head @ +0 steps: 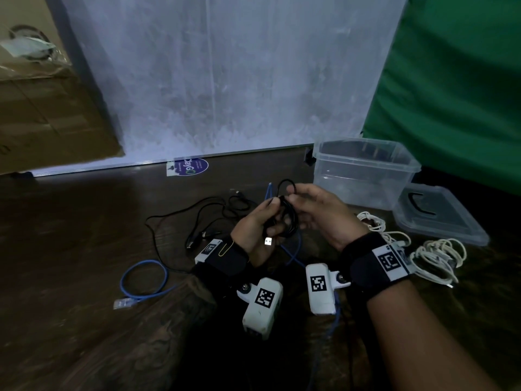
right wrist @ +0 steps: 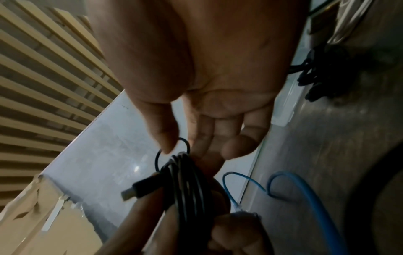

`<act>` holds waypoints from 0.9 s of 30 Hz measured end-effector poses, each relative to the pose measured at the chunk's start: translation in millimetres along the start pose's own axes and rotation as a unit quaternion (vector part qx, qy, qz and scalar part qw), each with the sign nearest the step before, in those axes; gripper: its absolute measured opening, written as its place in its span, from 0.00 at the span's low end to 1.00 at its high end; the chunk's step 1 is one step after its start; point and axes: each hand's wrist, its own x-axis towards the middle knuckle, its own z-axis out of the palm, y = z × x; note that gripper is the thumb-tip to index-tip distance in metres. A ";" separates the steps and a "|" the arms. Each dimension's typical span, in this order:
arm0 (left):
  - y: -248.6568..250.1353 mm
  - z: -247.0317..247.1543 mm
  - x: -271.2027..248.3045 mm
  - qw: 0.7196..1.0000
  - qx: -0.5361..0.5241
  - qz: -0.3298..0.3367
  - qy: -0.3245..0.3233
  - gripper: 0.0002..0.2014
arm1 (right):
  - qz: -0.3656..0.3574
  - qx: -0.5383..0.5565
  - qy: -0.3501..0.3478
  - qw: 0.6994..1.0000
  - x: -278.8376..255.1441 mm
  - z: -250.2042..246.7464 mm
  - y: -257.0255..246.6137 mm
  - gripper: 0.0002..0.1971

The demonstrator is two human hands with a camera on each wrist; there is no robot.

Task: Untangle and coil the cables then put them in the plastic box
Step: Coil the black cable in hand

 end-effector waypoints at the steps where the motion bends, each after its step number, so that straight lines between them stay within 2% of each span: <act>1: 0.9 0.1 -0.3 1.000 0.003 0.002 0.008 0.09 | -0.008 -0.015 -0.026 1.000 -2.6 2.1 -2.4 0.17; 3: 1.8 -0.1 -0.5 1.000 0.003 0.005 0.022 0.10 | -0.014 -0.022 -0.079 0.997 -6.8 6.2 -5.0 0.27; 4: 2.2 -0.1 -0.7 1.000 0.009 0.008 0.022 0.10 | -0.017 -0.028 -0.082 0.996 -7.7 7.6 -5.2 0.28; 6: 1.5 1.3 -0.9 0.999 0.033 0.018 0.009 0.07 | -0.026 -0.071 -0.031 0.997 -7.2 9.5 -8.6 0.20; 8: -0.6 4.7 -0.6 0.998 0.054 0.028 0.000 0.09 | -0.039 -0.126 0.037 0.991 -3.6 9.0 -10.4 0.13; 11: -5.7 6.9 1.2 0.998 0.051 0.028 0.012 0.10 | -0.045 -0.134 0.089 0.986 2.4 4.2 -5.2 0.16; 14: -9.4 7.9 1.7 0.998 0.045 0.032 0.014 0.08 | -0.068 -0.102 0.104 0.987 1.7 -1.0 -1.9 0.17; 17: -8.8 9.5 0.8 0.999 0.045 0.026 0.012 0.06 | -0.084 -0.057 0.098 0.990 -0.6 -2.8 -3.0 0.11; 20: -10.7 14.3 -2.1 0.997 0.068 0.035 0.007 0.02 | -0.124 -0.043 0.126 0.983 0.8 -1.8 -3.6 0.06; 23: -11.2 17.9 -4.7 0.994 0.085 0.053 0.030 0.05 | -0.163 -0.045 0.147 0.975 -0.5 0.6 -8.6 0.05; 25: -8.8 18.0 -5.4 0.994 0.084 0.062 0.027 0.07 | -0.136 -0.007 0.138 0.981 -2.1 0.3 -10.8 0.06; 27: -7.9 15.2 -4.8 0.994 0.086 0.065 0.023 0.08 | -0.066 0.080 0.095 0.990 -4.8 0.2 -12.1 0.09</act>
